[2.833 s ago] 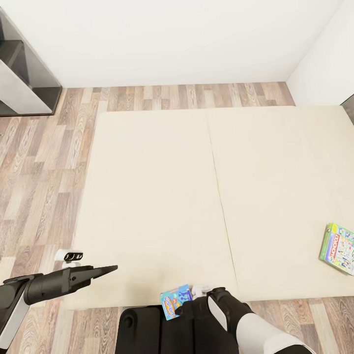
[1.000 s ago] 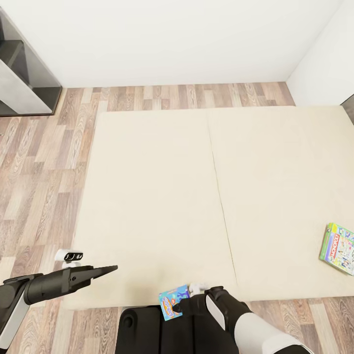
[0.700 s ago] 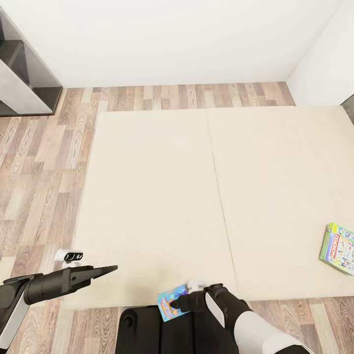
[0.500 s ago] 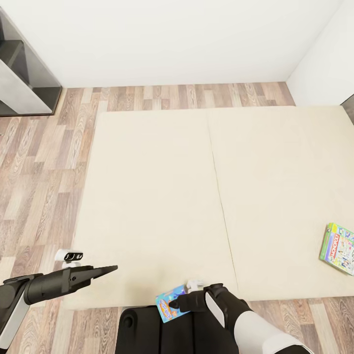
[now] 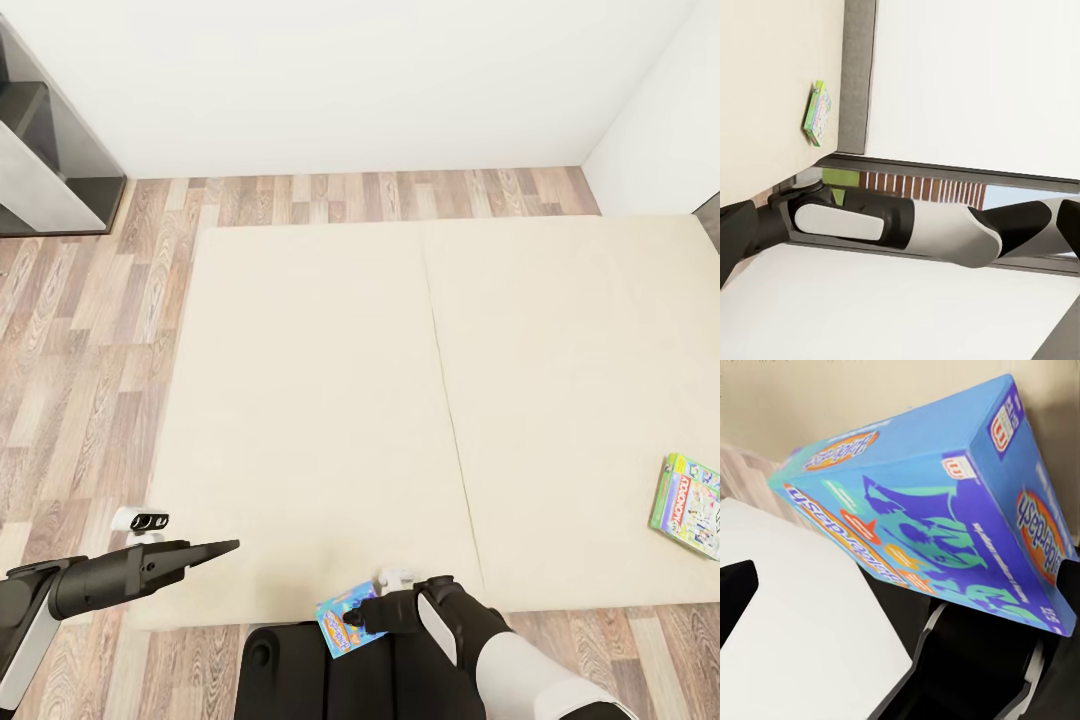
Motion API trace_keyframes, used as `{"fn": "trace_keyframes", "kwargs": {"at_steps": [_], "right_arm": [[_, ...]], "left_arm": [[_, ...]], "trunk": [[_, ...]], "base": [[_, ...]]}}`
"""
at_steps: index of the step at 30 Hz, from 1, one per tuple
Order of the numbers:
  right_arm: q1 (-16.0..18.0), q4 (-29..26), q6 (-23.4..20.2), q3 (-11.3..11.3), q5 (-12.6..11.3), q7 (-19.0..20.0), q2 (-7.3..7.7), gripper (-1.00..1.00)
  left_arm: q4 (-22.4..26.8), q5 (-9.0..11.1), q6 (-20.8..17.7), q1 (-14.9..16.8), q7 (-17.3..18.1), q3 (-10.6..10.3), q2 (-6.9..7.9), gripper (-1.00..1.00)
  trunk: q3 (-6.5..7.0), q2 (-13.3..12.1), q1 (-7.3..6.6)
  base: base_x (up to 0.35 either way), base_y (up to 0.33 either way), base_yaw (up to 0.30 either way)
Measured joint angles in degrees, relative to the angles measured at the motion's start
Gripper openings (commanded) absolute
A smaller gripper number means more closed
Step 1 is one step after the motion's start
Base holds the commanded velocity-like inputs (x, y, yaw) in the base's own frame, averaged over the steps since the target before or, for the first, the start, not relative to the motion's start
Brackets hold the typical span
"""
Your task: Put all the toys in the child's room - the three board games (two on the bed and one on the table), the two jigsaw puzzles on the table, and the tennis ball on the table - inside the toy box on the table in the child's room.
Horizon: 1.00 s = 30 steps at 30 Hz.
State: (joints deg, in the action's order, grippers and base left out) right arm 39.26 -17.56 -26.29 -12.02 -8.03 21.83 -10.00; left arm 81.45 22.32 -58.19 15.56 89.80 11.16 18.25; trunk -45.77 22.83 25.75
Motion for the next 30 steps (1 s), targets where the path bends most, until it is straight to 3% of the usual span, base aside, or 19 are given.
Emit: {"fn": "trace_keyframes", "kwargs": {"at_steps": [30], "right_arm": [[0.01, -1.23, -0.43, 0.49, 0.01, 0.08, 0.81, 1.0]], "left_arm": [[-0.01, 0.02, 0.01, -0.02, -0.01, 0.01, 0.0, 1.0]], "trunk": [[0.0, 0.0, 0.0]], "base": [[0.0, 0.0, 0.0]]}}
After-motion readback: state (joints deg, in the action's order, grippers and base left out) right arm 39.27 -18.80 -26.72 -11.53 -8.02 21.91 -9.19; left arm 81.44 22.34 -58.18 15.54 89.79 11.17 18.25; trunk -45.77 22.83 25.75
